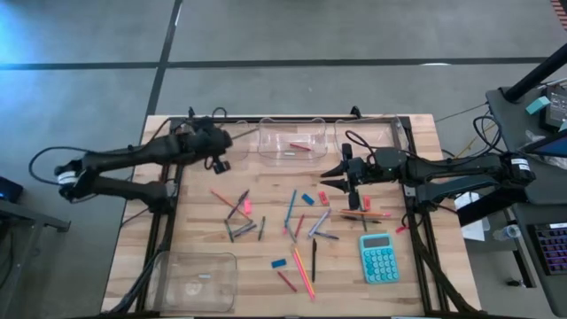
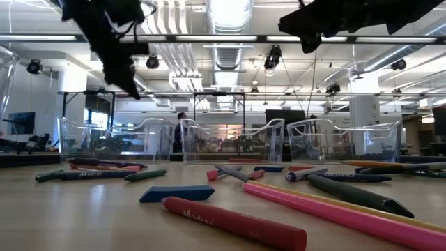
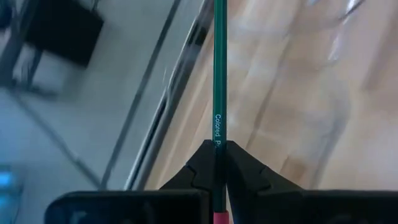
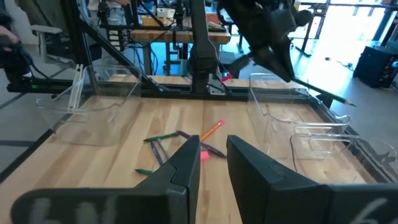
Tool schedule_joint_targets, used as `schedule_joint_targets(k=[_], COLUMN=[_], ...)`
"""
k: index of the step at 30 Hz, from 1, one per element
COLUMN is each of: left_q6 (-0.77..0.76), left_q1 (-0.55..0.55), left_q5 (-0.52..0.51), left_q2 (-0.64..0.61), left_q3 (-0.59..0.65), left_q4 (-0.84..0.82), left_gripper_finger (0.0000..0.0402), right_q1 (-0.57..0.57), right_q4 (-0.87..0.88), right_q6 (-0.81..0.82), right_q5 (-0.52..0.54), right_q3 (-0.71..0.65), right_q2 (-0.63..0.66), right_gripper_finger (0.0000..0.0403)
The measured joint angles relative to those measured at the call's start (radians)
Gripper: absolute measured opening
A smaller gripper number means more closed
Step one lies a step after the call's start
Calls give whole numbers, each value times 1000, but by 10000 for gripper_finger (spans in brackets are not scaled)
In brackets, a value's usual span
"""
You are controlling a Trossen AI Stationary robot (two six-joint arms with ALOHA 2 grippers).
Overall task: Sort crayons/erasers/pens/pencils in bins
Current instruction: Put the green pencil into the top left transparent bin
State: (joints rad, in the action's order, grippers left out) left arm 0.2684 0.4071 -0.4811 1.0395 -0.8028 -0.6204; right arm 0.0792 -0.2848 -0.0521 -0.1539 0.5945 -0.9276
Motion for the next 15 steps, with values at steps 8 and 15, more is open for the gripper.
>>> schedule_joint_targets(k=[8,15], left_q6=[9,30], left_q1=[170,202], left_q5=[9,8], left_q2=[23,79], left_q3=[145,186], left_q4=[-28,-12], left_gripper_finger=[3,23], right_q1=[0,0], right_q4=[-3,-25], right_q6=[0,-12], right_q5=[0,1], right_q3=[0,0], right_q2=[-39,-74], right_gripper_finger=[70,70])
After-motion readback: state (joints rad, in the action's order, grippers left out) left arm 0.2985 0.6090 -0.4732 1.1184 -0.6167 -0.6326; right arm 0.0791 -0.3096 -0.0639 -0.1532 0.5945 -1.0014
